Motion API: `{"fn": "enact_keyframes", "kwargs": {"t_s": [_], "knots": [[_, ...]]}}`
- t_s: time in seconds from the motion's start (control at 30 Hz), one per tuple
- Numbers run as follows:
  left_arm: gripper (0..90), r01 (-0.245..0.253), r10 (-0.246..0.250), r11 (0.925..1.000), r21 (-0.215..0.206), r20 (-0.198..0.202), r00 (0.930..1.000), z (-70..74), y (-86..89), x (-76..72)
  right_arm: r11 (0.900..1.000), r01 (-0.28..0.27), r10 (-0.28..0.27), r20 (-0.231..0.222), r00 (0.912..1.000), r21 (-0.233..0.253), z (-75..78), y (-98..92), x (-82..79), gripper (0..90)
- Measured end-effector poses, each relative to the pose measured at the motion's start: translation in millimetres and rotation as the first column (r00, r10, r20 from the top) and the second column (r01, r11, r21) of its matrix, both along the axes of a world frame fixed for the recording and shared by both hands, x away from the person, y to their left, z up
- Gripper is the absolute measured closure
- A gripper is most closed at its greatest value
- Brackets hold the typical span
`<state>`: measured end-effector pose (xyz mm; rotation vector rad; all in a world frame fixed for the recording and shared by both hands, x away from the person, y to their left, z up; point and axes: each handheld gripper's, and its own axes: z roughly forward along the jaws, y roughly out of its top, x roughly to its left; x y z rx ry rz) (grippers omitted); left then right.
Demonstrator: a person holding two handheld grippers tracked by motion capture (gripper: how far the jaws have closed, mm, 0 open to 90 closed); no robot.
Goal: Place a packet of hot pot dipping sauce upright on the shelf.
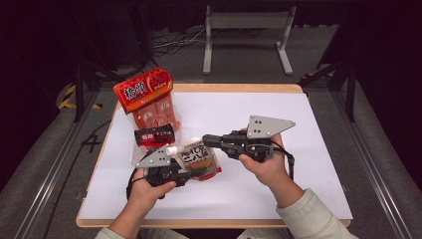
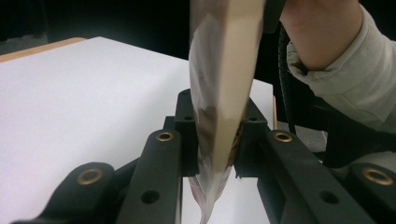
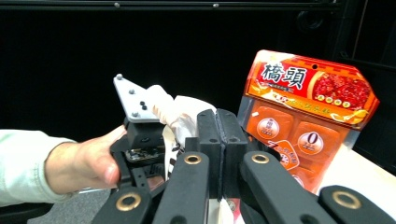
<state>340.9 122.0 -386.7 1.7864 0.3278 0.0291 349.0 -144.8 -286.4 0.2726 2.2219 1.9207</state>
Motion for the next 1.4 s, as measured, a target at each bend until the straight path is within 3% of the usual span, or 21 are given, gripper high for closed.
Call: {"fn": "enact_keyframes", "kwargs": {"t_s": [0.13, 0.27, 0.33, 0.5, 0.7, 0.83, 1.07, 1.17, 1.27, 1.4], "knots": [[79.0, -0.006, 0.006, 0.9997, 0.024, 0.017, 0.9998, 3.0, 3.2, -1.2, 1.0, -0.015, 0.015, 0.002, 0.9999, 0.002, 0.1, 0.1, -0.6, 87.7], [80.4, -0.022, 0.02, 0.9991, 0.036, 0.031, 0.9993, 4.0, 7.5, -0.8, 1.0, -0.007, 0.007, 0.004, 1.0, 0.009, -0.4, -1.9, 0.0, 79.1], [80.6, -0.031, 0.03, 0.9989, 0.034, 0.04, 0.9987, 5.2, 10.5, -0.2, 1.0, 0.011, -0.011, 0.01, 0.9999, 0.015, -0.9, -5.2, 1.1, 71.2], [80.3, -0.057, 0.053, 0.9968, 0.057, 0.068, 0.9963, 12.8, 22.5, 0.2, 0.998, 0.059, -0.059, -0.003, 0.9983, 0.013, -10.1, -19.8, 2.9, 61.0], [79.8, -0.078, 0.071, 0.9935, 0.083, 0.091, 0.9933, 19.8, 35.7, 1.1, 0.995, 0.103, -0.104, -0.042, 0.9937, -0.006, -28.5, -39.6, 4.1, 58.0], [79.6, -0.102, 0.093, 0.9905, 0.092, 0.1, 0.9906, 23.6, 47.4, 3.0, 0.989, 0.151, -0.151, -0.091, 0.9844, -0.001, -44.0, -61.8, 6.8, 57.6], [79.5, -0.135, 0.126, 0.9869, 0.088, 0.102, 0.9868, 27.1, 62.2, 4.4, 0.984, 0.175, -0.177, -0.11, 0.9781, -0.025, -49.6, -75.1, 6.3, 56.0], [79.4, -0.16, 0.146, 0.9811, 0.109, 0.121, 0.9818, 28.1, 67.6, 6.0, 0.983, 0.182, -0.184, -0.121, 0.9755, -0.022, -51.3, -79.0, 6.6, 55.7], [79.4, -0.167, 0.153, 0.9798, 0.11, 0.128, 0.98, 28.6, 73.4, 7.7, 0.982, 0.189, -0.191, -0.124, 0.9738, -0.028, -52.9, -81.0, 7.2, 55.4], [79.3, -0.187, 0.174, 0.9762, 0.11, 0.117, 0.9777, 28.7, 82.2, 9.6, 0.979, 0.198, -0.201, -0.13, 0.9709, -0.039, -55.8, -83.8, 8.6, 55.0]]}}
